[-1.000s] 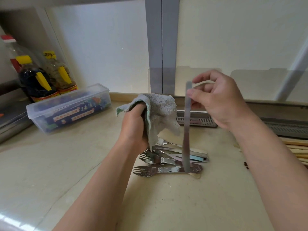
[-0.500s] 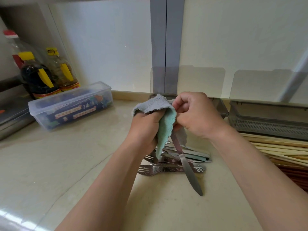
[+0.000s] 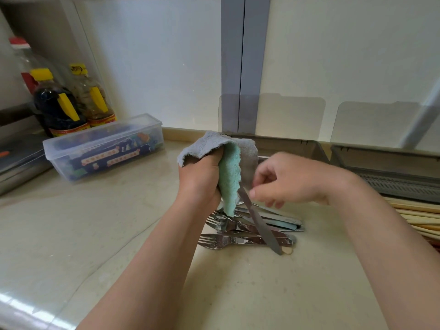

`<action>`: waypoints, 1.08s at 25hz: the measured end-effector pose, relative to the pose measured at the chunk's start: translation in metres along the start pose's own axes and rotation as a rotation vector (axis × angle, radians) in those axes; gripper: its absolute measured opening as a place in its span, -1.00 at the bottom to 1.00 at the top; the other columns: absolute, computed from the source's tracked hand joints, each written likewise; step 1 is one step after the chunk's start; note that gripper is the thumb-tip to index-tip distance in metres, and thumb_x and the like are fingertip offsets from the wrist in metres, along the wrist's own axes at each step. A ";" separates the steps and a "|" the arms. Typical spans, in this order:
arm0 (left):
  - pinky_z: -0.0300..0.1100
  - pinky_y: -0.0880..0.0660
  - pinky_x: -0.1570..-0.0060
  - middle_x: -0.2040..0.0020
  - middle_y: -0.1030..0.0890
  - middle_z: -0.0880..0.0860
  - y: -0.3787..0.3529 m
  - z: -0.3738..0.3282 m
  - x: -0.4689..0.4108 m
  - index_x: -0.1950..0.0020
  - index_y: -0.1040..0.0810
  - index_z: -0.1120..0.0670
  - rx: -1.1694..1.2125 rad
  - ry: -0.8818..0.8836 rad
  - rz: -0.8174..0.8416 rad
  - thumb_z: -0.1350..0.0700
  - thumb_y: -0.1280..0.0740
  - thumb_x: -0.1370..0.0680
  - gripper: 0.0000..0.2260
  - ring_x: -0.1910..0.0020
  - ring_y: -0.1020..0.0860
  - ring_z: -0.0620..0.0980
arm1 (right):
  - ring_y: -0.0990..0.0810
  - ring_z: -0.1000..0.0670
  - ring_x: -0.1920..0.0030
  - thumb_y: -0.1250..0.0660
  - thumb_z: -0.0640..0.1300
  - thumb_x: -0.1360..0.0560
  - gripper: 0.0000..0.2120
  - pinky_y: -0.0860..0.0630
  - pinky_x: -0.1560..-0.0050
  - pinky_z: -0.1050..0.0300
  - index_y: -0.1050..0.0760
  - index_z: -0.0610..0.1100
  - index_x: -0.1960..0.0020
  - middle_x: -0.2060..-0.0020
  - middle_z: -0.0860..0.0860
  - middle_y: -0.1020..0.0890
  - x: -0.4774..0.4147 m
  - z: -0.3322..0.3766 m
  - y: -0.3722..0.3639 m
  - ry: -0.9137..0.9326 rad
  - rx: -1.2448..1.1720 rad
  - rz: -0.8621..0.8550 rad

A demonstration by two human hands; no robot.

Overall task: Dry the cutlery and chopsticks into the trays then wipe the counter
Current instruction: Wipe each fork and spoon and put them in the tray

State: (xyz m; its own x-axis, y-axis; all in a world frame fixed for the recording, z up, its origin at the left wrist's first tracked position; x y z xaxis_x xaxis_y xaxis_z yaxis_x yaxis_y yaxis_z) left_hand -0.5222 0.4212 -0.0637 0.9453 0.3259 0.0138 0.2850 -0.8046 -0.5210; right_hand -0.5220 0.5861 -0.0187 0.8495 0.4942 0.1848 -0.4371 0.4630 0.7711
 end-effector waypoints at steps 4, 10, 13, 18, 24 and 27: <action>-0.12 -0.57 0.36 0.23 -0.66 0.11 0.000 0.000 -0.001 0.03 -0.62 0.17 0.042 0.001 -0.066 0.25 -0.36 -0.59 -0.95 0.32 -0.63 0.03 | -0.69 0.03 0.24 -0.45 -0.16 -0.53 -0.90 -0.68 0.14 0.07 -0.63 -0.18 0.12 0.31 0.02 -0.68 0.002 0.003 -0.006 0.000 0.068 0.146; -0.15 -0.50 0.43 0.31 -0.60 0.13 -0.001 0.000 0.001 0.05 -0.59 0.19 0.006 0.000 -0.039 0.20 -0.34 -0.62 -0.91 0.38 -0.56 0.07 | -0.63 0.13 0.33 -0.47 -0.18 -0.51 -0.91 -0.58 0.28 0.24 -0.64 -0.20 0.11 0.27 -0.03 -0.71 -0.004 0.003 -0.016 -0.030 0.105 0.152; -0.16 -0.59 0.37 0.36 -0.66 -0.02 -0.004 -0.002 0.004 0.11 -0.59 0.10 -0.045 -0.070 -0.050 0.19 -0.33 -0.63 -0.87 0.38 -0.64 -0.05 | -0.56 0.18 0.42 -0.47 -0.21 -0.49 -0.89 -0.49 0.35 0.25 -0.63 -0.18 0.21 0.37 0.01 -0.66 -0.007 0.005 -0.017 -0.004 0.098 0.106; -0.12 -0.61 0.29 0.35 -0.68 -0.04 -0.002 -0.005 0.002 0.09 -0.60 0.10 -0.060 -0.073 -0.093 0.16 -0.35 -0.63 -0.89 0.34 -0.66 -0.06 | -0.51 0.16 0.45 -0.46 -0.24 -0.48 -0.78 -0.43 0.34 0.26 -0.59 -0.11 0.33 0.45 0.02 -0.62 -0.006 0.005 -0.014 0.031 0.059 0.022; 0.02 -0.59 0.14 0.34 -0.65 0.05 -0.003 -0.006 0.003 0.20 -0.60 0.14 -0.089 -0.060 -0.099 0.17 -0.35 -0.62 -0.80 0.26 -0.63 0.09 | -0.56 -0.04 0.32 -0.44 -0.29 -0.44 -0.87 -0.60 0.13 -0.21 -0.59 -0.25 0.29 0.29 -0.21 -0.67 -0.014 0.006 -0.030 0.059 -0.005 -0.066; -0.05 -0.65 0.13 0.28 -0.71 0.01 -0.008 -0.002 0.011 0.15 -0.63 0.08 -0.141 -0.040 -0.017 0.20 -0.32 -0.63 -0.83 0.20 -0.70 0.02 | -0.60 -0.10 0.29 -0.35 -0.38 -0.44 -0.89 -0.61 0.09 -0.23 -0.59 -0.30 0.25 0.28 -0.23 -0.67 -0.014 0.009 -0.026 0.080 -0.109 -0.139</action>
State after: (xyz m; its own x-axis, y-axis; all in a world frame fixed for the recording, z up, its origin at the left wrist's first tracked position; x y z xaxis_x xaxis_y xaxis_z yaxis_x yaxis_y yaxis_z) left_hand -0.5138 0.4305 -0.0576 0.9340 0.3570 -0.0137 0.3227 -0.8596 -0.3960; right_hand -0.5196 0.5601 -0.0358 0.8794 0.4752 0.0289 -0.3507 0.6056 0.7143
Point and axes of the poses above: each hand's wrist, its own x-axis away from the middle knuckle, its own y-axis out of the back of the hand, z = x × y, the point moved 1 cm from there along -x, towards the middle knuckle
